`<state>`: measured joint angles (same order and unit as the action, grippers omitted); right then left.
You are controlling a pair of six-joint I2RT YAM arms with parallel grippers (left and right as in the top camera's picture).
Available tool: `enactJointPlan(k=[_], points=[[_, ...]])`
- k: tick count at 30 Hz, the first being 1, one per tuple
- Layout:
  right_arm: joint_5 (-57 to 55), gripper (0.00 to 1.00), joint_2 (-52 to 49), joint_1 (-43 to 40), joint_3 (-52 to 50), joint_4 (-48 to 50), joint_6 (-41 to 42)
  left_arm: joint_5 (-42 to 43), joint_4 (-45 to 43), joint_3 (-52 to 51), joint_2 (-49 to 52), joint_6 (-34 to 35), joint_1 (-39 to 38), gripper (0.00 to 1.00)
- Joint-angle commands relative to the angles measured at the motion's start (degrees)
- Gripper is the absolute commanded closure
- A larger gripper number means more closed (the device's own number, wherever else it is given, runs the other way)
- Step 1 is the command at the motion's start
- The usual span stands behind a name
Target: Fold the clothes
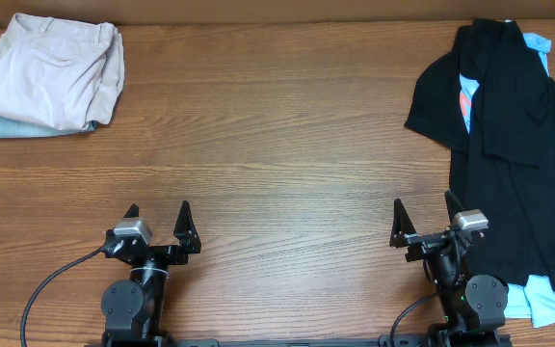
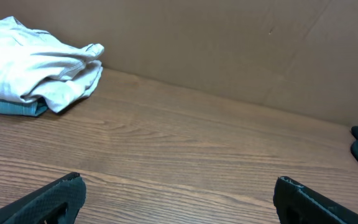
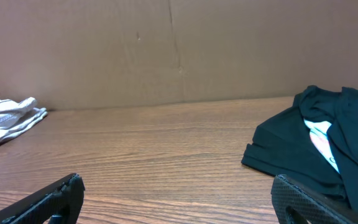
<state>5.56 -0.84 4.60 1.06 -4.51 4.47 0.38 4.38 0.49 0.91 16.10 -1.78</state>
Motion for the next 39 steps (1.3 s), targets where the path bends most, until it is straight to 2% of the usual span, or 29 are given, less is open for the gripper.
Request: enactJointPlan(k=[1, 18, 22, 26, 32, 39], points=[[-0.39, 0.00, 0.68, 0.33, -0.61, 0.28, 0.00, -0.63, 0.07, -0.20, -0.66, -1.29, 0.35, 0.00], [0.55, 0.00, 0.68, 0.31, -0.59, 1.68, 0.02, -0.44, -0.81, -0.20, -0.66, -1.05, 0.35, 0.00], [7.15, 0.00, 0.68, 0.31, -0.44, 3.10, 0.20, 4.94, -2.10, -0.11, -0.66, -1.44, 0.35, 0.00], [9.99, 0.00, 0.66, 0.31, 1.88, -0.17, 0.17, 12.90, -1.51, 3.06, -0.63, -1.22, 0.35, 0.00], [9.99, 0.00, -1.55, 0.31, 11.96, -5.46, -0.04, 12.81, 9.07, 15.26, 3.19, -1.33, 0.35, 0.00], [9.99, 0.00, -13.44, 0.31, 29.31, -12.87, -0.09, 12.76, 25.57, 34.25, 18.14, -1.36, 0.35, 0.00]])
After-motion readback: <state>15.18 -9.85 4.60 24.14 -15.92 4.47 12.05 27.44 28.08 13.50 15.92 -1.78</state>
